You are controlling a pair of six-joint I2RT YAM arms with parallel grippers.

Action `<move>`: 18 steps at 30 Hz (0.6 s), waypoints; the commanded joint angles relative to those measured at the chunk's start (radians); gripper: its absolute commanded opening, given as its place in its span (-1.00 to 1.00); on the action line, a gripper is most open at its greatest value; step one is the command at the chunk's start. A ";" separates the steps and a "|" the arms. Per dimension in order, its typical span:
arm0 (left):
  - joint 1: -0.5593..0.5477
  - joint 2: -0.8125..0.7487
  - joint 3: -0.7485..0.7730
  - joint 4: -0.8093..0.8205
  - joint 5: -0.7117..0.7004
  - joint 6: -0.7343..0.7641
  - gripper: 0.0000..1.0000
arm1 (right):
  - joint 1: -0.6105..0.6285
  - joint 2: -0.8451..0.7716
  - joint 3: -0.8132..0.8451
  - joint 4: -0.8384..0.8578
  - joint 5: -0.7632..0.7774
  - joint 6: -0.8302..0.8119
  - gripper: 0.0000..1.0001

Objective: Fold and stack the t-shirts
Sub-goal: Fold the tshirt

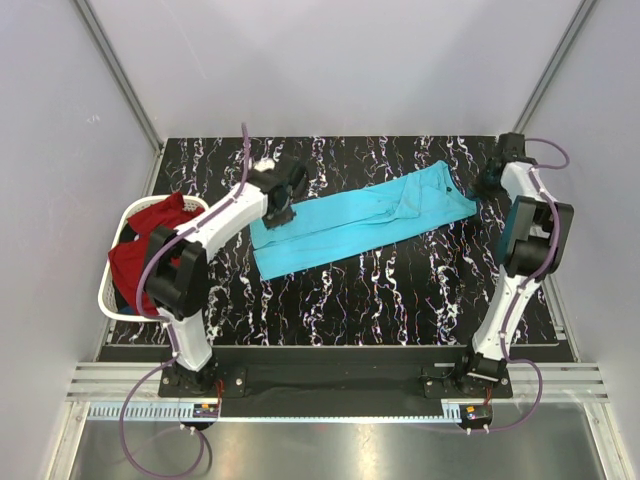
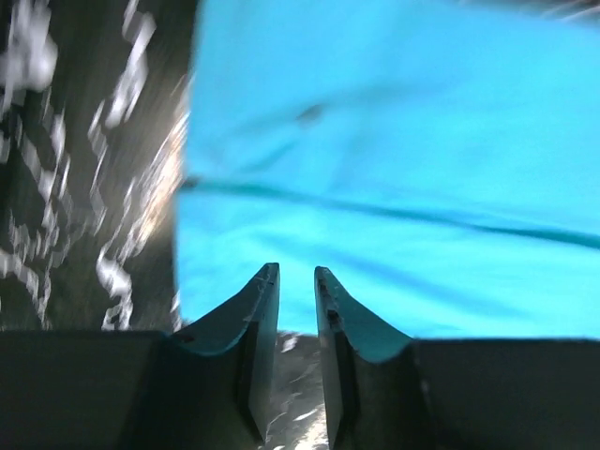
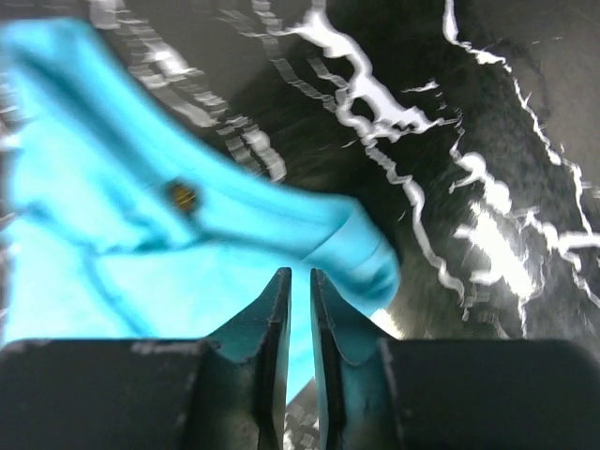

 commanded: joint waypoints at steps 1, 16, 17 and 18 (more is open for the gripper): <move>0.009 0.002 0.149 0.080 0.002 0.347 -0.52 | -0.003 -0.187 -0.007 0.001 -0.065 0.034 -0.54; 0.137 0.249 0.224 0.212 0.214 0.638 -1.00 | 0.056 -0.641 -0.458 0.177 -0.312 0.121 -0.33; 0.138 0.258 0.215 0.212 0.203 0.631 -1.00 | 0.067 -0.670 -0.496 0.180 -0.317 0.121 -0.32; 0.138 0.264 0.203 0.214 0.196 0.625 -1.00 | 0.069 -0.683 -0.512 0.180 -0.323 0.126 -0.32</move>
